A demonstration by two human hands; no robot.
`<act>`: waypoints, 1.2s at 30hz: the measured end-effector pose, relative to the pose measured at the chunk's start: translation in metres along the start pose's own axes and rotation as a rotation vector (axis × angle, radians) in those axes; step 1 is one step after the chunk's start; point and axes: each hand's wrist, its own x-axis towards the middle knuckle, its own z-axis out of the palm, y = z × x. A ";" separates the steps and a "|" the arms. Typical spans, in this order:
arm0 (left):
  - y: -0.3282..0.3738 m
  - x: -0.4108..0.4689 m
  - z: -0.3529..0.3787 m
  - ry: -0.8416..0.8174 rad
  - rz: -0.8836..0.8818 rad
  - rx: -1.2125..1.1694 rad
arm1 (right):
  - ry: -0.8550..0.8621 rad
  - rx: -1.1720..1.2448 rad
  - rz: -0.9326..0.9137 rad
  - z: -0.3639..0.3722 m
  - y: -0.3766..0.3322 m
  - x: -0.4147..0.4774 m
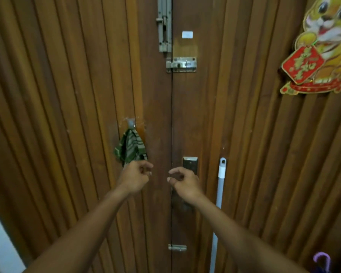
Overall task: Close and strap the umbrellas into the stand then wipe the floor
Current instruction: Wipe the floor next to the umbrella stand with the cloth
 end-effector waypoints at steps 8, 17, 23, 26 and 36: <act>-0.026 0.025 -0.061 0.383 0.189 0.194 | -0.024 0.100 -0.032 0.050 -0.056 0.015; -0.081 0.076 -0.101 0.097 0.217 0.131 | 0.159 0.220 0.113 0.129 -0.116 0.066; -0.087 0.095 -0.110 0.003 0.243 0.120 | 0.346 0.123 0.154 0.140 -0.116 0.065; -0.081 0.098 -0.106 -0.049 0.233 0.088 | 0.352 0.048 0.180 0.127 -0.121 0.071; -0.079 0.124 -0.093 -0.074 0.123 -0.267 | 0.198 -0.086 0.231 0.119 -0.131 0.101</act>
